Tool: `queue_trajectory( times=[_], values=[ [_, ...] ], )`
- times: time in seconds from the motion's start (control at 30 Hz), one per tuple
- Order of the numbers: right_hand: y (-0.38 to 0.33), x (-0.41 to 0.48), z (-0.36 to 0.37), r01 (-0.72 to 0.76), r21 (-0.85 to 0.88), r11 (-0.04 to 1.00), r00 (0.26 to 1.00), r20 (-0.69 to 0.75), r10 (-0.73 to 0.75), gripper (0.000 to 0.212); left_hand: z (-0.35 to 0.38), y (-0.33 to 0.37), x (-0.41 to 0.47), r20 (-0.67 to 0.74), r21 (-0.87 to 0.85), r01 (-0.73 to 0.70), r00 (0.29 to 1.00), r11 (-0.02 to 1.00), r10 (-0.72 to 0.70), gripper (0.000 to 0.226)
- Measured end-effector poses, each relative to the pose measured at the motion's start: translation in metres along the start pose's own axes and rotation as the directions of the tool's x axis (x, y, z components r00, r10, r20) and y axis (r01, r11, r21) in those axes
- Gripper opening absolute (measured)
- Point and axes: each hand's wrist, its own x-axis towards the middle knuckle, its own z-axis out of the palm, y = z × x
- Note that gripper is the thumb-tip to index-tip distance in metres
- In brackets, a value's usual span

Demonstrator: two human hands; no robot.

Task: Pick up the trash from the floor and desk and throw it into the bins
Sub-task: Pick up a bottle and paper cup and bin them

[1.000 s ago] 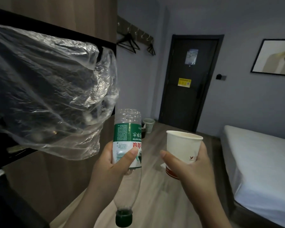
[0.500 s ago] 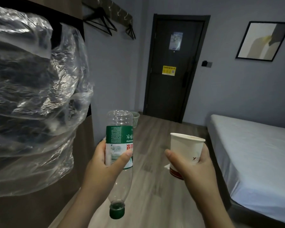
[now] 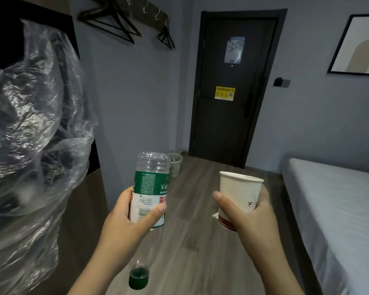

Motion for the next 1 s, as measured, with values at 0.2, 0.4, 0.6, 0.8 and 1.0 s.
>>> queue_trajectory(
  times=[0.2,0.4,0.6,0.8,1.0],
  values=[
    [0.044,0.106,0.032,-0.024,-0.010,1.000,1.000,0.010,0.024,0.043,0.024,-0.028,0.112,-0.050,0.019,0.016,0.999,1.000,-0.015,0.037],
    [0.078,0.220,0.088,-0.044,-0.050,0.998,0.999,-0.020,0.043,0.044,0.026,-0.049,0.249,-0.070,0.056,-0.013,0.997,0.998,0.017,0.042],
    [0.110,0.330,0.142,-0.064,-0.121,0.991,0.997,-0.051,0.058,0.048,0.037,-0.059,0.380,-0.059,0.059,-0.009,0.998,0.998,0.012,0.042],
    [0.155,0.421,0.155,-0.133,-0.141,0.981,0.989,-0.084,0.122,0.046,0.073,-0.090,0.470,-0.017,0.069,0.054,0.998,0.996,-0.053,0.043],
    [0.195,0.545,0.161,-0.107,-0.105,0.989,0.994,-0.046,0.103,0.047,0.131,-0.104,0.573,-0.069,0.079,0.048,0.997,0.996,-0.043,0.041]
  ],
)
